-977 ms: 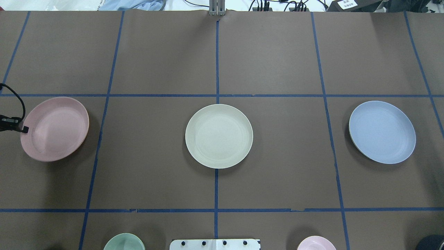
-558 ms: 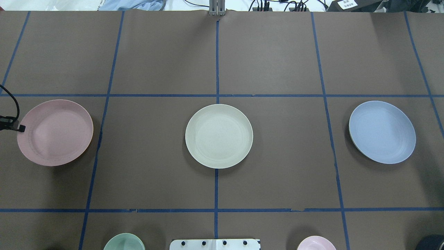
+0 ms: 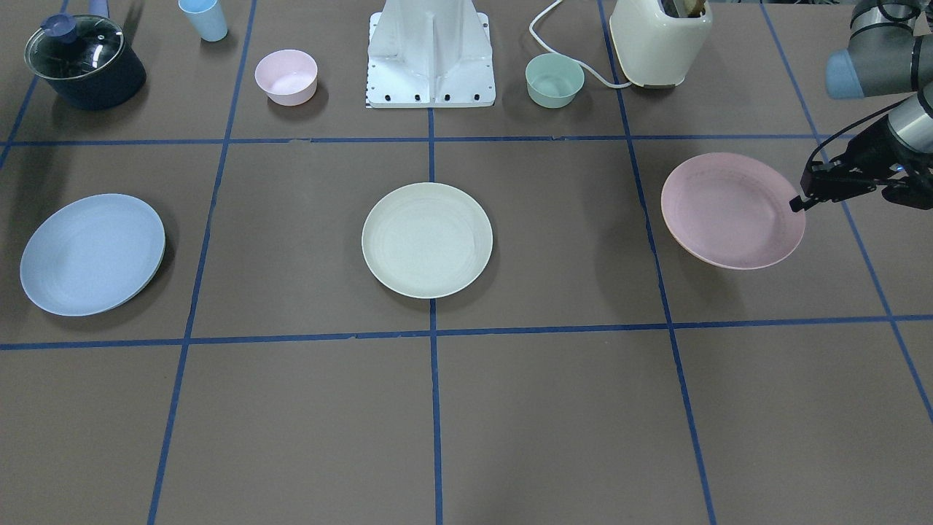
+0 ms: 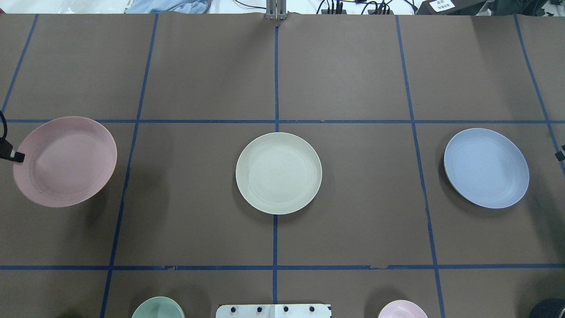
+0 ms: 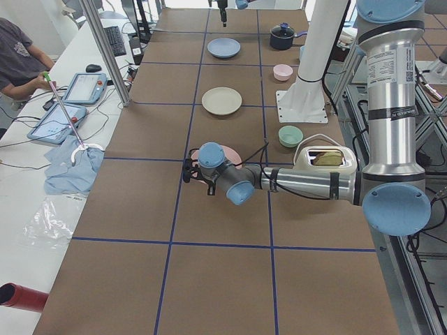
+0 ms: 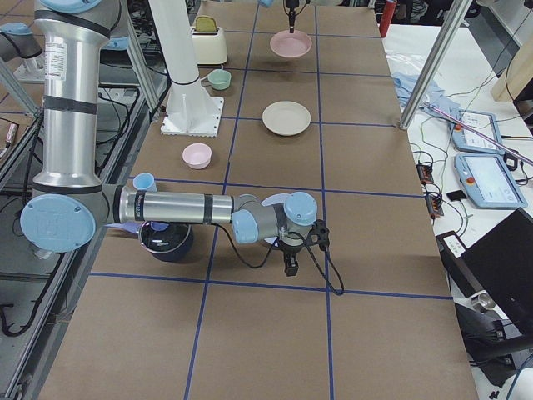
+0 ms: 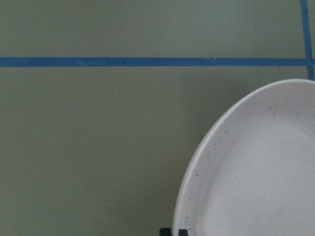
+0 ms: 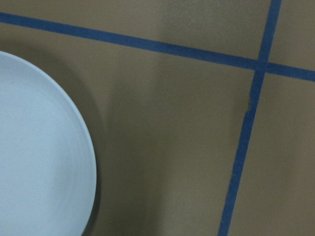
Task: Stack three plates with pink and blue
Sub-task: 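Reach the left gripper to the pink plate rim and grasp it, then carry the pink plate onto the cream plate while the right gripper grasps the blue plate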
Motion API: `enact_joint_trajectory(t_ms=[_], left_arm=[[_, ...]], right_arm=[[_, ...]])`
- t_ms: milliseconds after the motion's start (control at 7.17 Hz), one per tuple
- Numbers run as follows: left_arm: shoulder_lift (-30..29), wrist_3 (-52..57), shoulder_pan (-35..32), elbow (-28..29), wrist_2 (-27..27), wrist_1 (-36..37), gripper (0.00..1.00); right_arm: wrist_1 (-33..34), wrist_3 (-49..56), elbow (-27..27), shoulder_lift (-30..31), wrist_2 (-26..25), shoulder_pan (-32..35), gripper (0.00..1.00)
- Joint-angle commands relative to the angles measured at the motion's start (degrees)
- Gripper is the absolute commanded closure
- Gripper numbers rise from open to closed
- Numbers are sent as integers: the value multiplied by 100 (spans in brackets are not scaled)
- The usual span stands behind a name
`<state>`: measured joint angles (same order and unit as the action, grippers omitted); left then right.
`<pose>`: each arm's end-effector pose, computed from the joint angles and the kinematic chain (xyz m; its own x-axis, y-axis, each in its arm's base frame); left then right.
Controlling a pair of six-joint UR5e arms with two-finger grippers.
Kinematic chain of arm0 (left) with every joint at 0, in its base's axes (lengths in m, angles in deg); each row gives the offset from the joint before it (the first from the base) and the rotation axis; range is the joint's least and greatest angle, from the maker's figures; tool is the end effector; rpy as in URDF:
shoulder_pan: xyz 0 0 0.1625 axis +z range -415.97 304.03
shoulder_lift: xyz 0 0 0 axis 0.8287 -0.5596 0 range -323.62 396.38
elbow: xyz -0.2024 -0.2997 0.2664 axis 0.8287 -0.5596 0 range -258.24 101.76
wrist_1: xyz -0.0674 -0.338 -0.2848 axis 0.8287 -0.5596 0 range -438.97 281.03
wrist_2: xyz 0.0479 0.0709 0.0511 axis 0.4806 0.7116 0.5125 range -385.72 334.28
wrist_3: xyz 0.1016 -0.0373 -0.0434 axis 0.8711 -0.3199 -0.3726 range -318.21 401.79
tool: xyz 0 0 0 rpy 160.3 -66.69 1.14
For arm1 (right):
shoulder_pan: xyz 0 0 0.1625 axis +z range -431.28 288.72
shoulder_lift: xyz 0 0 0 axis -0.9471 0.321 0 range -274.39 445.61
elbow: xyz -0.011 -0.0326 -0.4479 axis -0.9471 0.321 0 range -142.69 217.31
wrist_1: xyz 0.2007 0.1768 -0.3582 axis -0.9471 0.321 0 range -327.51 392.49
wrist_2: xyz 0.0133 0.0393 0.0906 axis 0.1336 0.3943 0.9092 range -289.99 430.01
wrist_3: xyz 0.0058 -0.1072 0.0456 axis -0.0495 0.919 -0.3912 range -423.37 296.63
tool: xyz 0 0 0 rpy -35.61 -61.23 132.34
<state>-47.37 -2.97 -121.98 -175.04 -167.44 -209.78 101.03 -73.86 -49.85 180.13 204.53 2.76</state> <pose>0.1653 -0.4741 0.5932 0.4669 0.0325 -0.8837 0.0335 0.9980 0.0543 -0.0892 -0.4993 0.7214 0.6765 -0.1845 0.7130 0.1461 0.9825 0.1156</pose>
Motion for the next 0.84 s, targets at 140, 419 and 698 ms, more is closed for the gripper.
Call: enact_joint_trajectory(t_ms=[140,419,698], left_arm=[[-203,-1102,35,-400,-163,21,100],[-327,-1211,79,-392,-154,21,100],[-423,-1263,132,-384,-154,30,100]], right_arm=[[-1457,-1498,462,-92,-242,-687,0],[-1449,-1509,462,-92,-207,-698,0],[-1441,-1518,454,-92,-163,-759,6]])
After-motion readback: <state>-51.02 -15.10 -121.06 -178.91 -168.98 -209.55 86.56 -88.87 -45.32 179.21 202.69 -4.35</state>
